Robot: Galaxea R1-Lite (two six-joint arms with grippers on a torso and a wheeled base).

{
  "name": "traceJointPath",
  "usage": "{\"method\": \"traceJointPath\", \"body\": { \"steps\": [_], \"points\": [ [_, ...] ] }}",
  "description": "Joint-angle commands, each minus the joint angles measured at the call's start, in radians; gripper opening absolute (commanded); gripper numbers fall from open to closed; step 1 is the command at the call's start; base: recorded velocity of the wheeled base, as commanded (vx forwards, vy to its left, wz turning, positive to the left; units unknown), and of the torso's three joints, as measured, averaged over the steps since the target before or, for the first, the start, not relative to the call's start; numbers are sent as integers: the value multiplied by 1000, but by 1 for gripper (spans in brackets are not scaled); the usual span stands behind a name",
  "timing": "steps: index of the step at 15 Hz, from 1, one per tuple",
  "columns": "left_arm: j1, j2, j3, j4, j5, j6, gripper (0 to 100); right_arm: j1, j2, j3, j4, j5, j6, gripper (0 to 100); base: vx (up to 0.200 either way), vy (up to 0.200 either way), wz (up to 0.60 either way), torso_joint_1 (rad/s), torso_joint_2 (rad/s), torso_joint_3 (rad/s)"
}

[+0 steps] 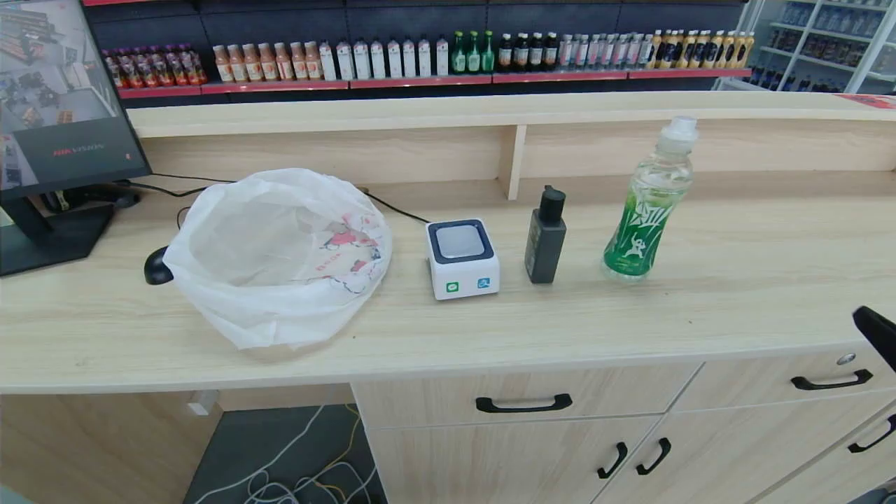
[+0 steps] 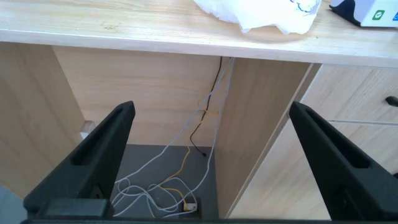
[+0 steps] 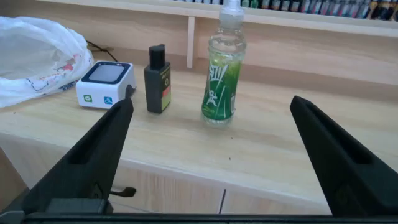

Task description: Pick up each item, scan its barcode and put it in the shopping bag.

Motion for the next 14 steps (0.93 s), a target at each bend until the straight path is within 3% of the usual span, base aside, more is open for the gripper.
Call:
{"method": "traceJointPath", "body": {
  "steps": [1, 3, 8, 10, 14],
  "points": [
    [0, 0, 0, 0, 0, 0, 100, 70, 284, 3, -192, -2, -11, 100, 0, 0, 0, 0, 0, 0],
    [0, 0, 0, 0, 0, 0, 100, 118, 399, -4, -336, -5, -9, 100, 0, 0, 0, 0, 0, 0],
    [0, 0, 0, 0, 0, 0, 100, 234, 511, -92, -352, -76, -9, 100, 0, 0, 0, 0, 0, 0],
    [0, 0, 0, 0, 0, 0, 100, 331, 586, -122, -368, -143, -8, 100, 0, 0, 0, 0, 0, 0],
    [0, 0, 0, 0, 0, 0, 100, 369, 660, -129, -419, -208, -5, 100, 0, 0, 0, 0, 0, 0]
  ]
}}
